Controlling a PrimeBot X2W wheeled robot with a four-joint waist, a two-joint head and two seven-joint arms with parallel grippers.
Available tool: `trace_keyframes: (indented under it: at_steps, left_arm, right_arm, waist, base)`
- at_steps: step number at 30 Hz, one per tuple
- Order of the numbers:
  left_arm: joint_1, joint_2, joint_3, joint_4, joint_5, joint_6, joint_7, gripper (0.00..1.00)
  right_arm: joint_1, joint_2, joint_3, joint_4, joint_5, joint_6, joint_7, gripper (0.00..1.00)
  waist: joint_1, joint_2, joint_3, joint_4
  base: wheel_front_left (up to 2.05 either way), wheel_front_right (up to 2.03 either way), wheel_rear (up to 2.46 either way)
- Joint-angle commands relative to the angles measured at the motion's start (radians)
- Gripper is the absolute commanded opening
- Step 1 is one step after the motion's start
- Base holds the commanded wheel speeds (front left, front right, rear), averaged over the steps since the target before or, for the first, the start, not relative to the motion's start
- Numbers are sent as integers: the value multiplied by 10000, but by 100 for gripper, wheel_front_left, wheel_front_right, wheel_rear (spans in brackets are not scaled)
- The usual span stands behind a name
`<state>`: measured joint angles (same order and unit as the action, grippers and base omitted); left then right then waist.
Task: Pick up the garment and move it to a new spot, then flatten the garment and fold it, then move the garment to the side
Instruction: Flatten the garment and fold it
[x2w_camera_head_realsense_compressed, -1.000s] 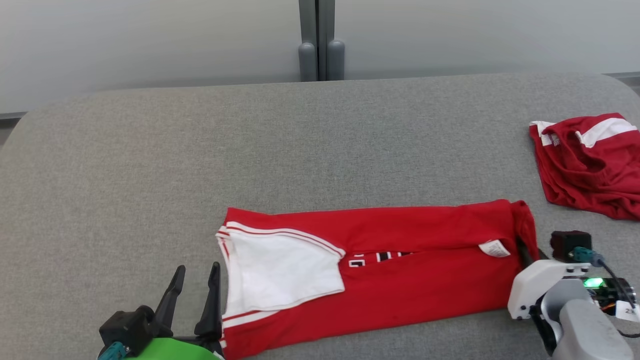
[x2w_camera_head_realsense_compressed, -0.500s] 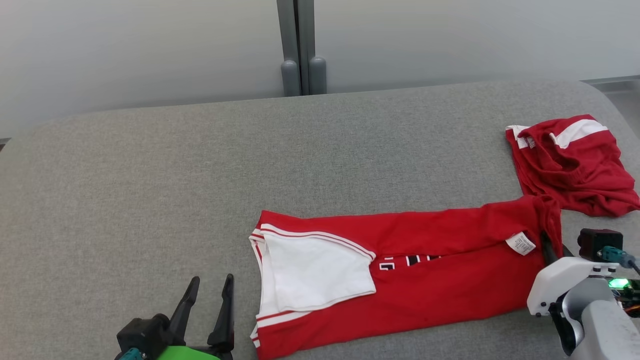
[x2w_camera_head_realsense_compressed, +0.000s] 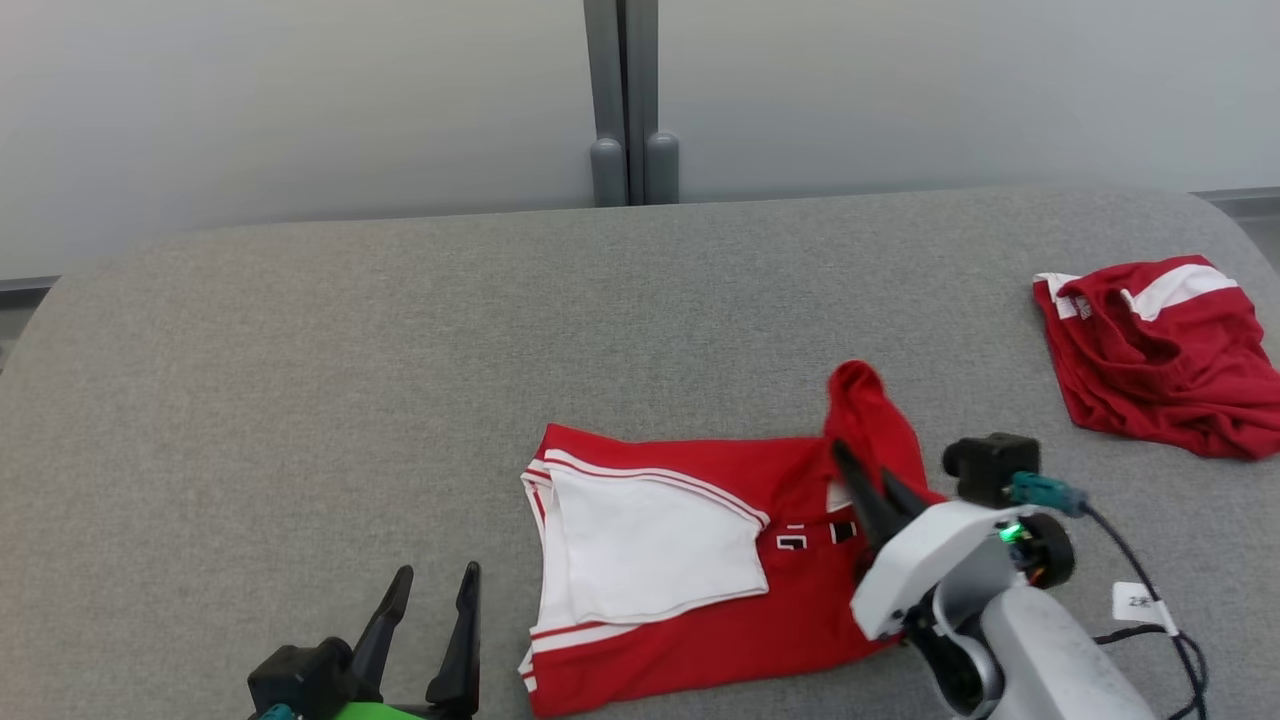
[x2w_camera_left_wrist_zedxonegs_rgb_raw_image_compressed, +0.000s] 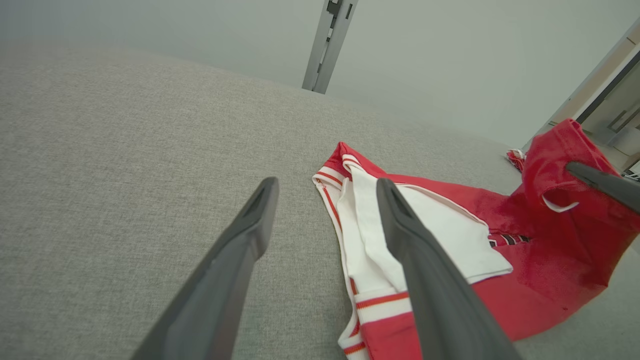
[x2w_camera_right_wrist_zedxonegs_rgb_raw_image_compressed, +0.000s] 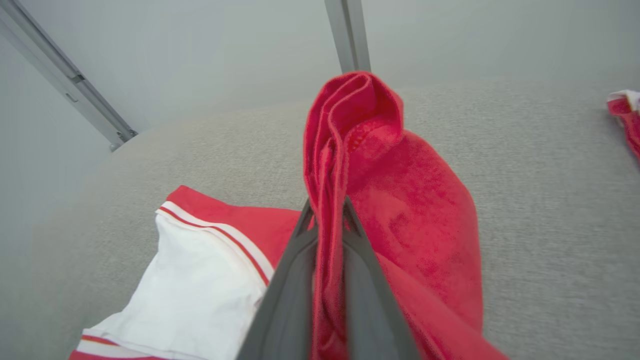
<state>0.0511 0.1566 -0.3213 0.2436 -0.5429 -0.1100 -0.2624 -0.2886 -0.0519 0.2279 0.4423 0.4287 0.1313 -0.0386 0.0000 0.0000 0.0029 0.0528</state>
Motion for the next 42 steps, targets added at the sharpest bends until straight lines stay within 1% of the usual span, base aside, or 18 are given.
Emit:
trace_keyframes:
  at_steps: [1, 4, 8, 15, 20, 21, 22, 23, 24, 25, 29, 34, 38, 42]
  left_arm:
    - [-10, 38, 18, 22, 87, -48, -29, 100]
    - [-137, 100, -7, 26, 145, -41, -28, 100]
    - [-301, 132, -32, 21, 189, -43, -27, 100]
    - [-474, 124, -36, 49, 196, -51, -29, 100]
    - [-534, 42, -38, 98, 208, -78, -30, 100]
    - [-560, 28, -40, 114, 209, -85, -28, 100]
    - [-586, 13, -47, 125, 213, -88, -30, 100]
    - [-618, -2, -56, 145, 219, -93, -28, 100]
    - [-637, -10, -59, 158, 222, -100, -30, 100]
    - [-647, -19, -51, 178, 216, -105, -28, 100]
    - [-680, -67, -41, 219, 239, -112, -28, 100]
    - [-701, -130, 20, 230, 296, -134, -29, 100]
    - [-731, -189, 34, 177, 375, -146, -30, 100]
    - [-786, -238, 56, 137, 405, -146, -29, 100]
  right_arm:
    - [-1, 6, 496, -82, 387, -13, -47, 0]
    - [-253, -15, 1744, -92, 1363, -13, -170, 0]
    - [-690, -13, 2884, 299, 2255, -13, -480, 0]
    - [-1657, -11, 4282, 1478, 3200, -11, -1028, 0]
    - [-2232, -6, 5121, 2221, 3698, -11, -1213, 0]
    - [-2358, -1, 5335, 2342, 3813, -11, -1208, 4]
    - [-2444, -3, 5509, 2422, 3929, -11, -1199, 14]
    - [-2537, -3, 5754, 2484, 4085, -11, -1149, 43]
    - [-2622, 0, 5980, 2510, 4177, -11, -1110, 66]
    - [-2721, -6, 6156, 2561, 4306, -11, -1142, 100]
    - [-3014, -10, 6680, 2622, 4748, -11, -1389, 100]
    - [-3418, -13, 6868, 2903, 4912, -11, -1834, 100]
    - [-3814, -13, 6637, 3282, 4519, -11, -2135, 100]
    - [-4120, -8, 6005, 3665, 3664, -11, -2257, 100]
  waist:
    - [0, 0, 20, 154]
    - [0, 0, 96, 381]
    - [0, 0, 242, 760]
    - [0, 0, 454, 1327]
    - [0, 0, 545, 1549]
    - [0, 0, 553, 1580]
    - [0, 0, 557, 1604]
    - [0, 0, 559, 1630]
    - [0, 0, 561, 1645]
    - [0, 0, 561, 1658]
    - [0, 0, 554, 1663]
    - [0, 0, 555, 1524]
    - [0, 0, 580, 1330]
    - [0, 0, 609, 1128]
  base:
    - [0, 0, 0]
    - [0, 0, 0]
    - [0, 0, 0]
    - [0, 0, 0]
    - [0, 0, 0]
    - [0, 0, 0]
    - [0, 0, 0]
    - [0, 0, 0]
    - [0, 0, 0]
    - [0, 0, 0]
    - [0, 0, 0]
    - [0, 0, 0]
    - [0, 0, 0]
    - [0, 0, 0]
